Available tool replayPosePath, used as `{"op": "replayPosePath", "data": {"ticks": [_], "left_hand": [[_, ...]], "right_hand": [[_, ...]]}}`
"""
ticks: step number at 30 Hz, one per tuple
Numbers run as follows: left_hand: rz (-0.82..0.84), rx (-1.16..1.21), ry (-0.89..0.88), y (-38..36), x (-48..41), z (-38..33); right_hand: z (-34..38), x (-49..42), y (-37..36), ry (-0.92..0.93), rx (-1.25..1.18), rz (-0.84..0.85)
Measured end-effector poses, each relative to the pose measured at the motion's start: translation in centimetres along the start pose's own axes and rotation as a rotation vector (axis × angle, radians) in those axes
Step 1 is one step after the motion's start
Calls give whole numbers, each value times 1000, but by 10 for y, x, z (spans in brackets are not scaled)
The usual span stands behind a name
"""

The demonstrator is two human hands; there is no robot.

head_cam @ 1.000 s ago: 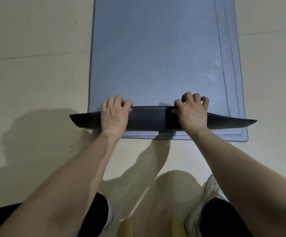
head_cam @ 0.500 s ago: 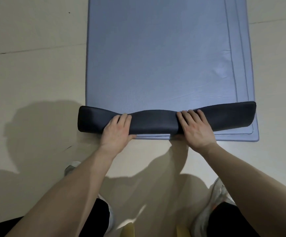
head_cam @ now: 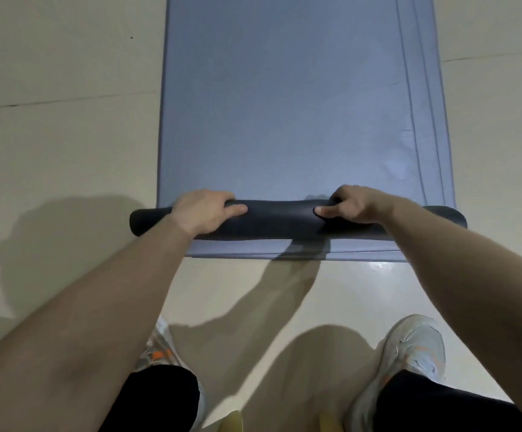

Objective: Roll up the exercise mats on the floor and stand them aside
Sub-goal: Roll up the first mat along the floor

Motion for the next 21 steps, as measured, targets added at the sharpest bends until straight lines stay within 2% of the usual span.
{"op": "replayPosePath", "data": {"ticks": [1, 2, 5, 6, 7, 10, 13, 15, 17, 21], "left_hand": [[-13, -25, 33, 2, -11, 1], [-51, -45, 79, 4, -21, 1], [-181, 54, 241, 6, -41, -5], [-218, 107, 288, 4, -46, -6], [-255, 145, 323, 4, -50, -5], [-415, 244, 299, 8, -55, -5], [-635, 331, 21, 3, -30, -17], [-584, 105, -106, -15, -14, -27], [-417, -124, -99, -29, -21, -25], [-347, -116, -102, -3, -39, -25]], "right_hand": [[-1, -4, 6, -19, -10, -10], [0, -5, 14, -9, 44, -94], [17, 8, 22, 124, 255, -665], [25, 18, 11, 178, 300, -802], [31, 25, -6, 221, 334, -847], [21, 19, -47, 194, 499, -660], [17, -2, -29, 175, 522, -595], [23, -18, -13, 164, 511, -570], [27, -26, -5, 170, 497, -566], [27, -29, 9, 170, 446, -512]]}}
Point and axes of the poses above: each hand's wrist, its own x-axis away from the middle knuckle, its own y-axis out of the back of the hand, z = x × y, the point moved 6 cm from there along -x, towards the middle knuckle
